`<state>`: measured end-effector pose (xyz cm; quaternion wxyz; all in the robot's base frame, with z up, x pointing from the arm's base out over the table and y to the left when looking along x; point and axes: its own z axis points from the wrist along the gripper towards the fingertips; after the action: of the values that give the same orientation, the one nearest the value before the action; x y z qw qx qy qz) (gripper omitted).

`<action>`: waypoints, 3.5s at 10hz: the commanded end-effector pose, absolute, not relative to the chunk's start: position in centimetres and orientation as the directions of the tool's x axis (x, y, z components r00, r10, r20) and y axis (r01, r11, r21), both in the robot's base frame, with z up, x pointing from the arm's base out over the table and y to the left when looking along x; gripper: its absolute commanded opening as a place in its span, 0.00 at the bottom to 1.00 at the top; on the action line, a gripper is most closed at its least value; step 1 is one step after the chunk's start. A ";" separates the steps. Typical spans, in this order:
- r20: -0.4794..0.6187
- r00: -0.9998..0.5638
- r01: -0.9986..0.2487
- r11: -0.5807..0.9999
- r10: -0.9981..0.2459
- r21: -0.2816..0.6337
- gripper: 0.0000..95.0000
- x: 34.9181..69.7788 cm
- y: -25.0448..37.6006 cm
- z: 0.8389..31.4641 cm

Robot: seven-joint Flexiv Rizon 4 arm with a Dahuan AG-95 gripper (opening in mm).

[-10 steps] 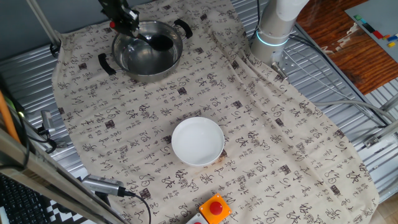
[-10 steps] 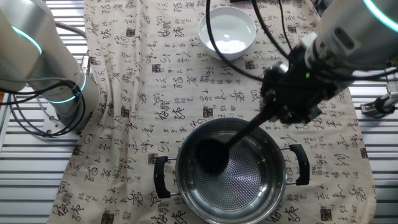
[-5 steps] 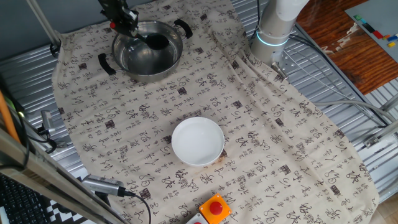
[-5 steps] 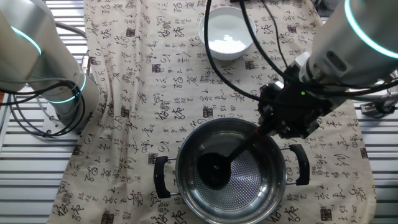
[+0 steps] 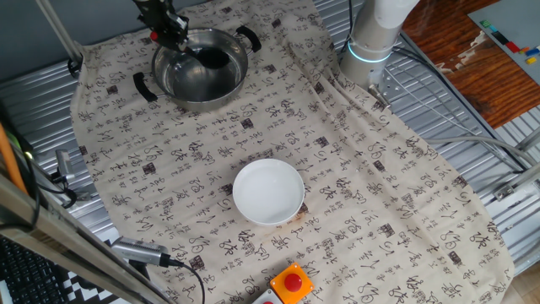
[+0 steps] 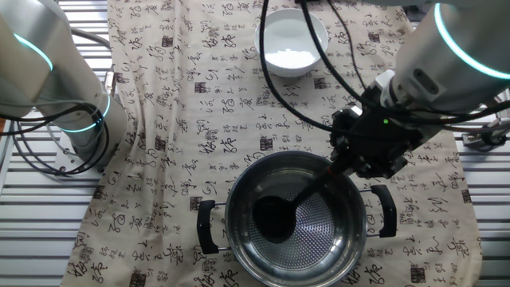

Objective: Scoop water with a large spoon from one bowl to another

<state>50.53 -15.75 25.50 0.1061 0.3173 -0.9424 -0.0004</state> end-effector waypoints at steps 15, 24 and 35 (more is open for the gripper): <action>0.205 -0.787 -0.587 0.808 -0.582 0.039 0.20 50.4 -16.3 20.3; 0.168 -0.821 -0.551 0.834 -0.546 0.021 0.40 50.6 -15.3 21.1; 0.124 -0.907 -0.402 0.915 -0.404 0.042 0.00 52.6 -8.4 25.5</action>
<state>52.50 -8.41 25.44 0.0637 0.2060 -0.9765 -0.0063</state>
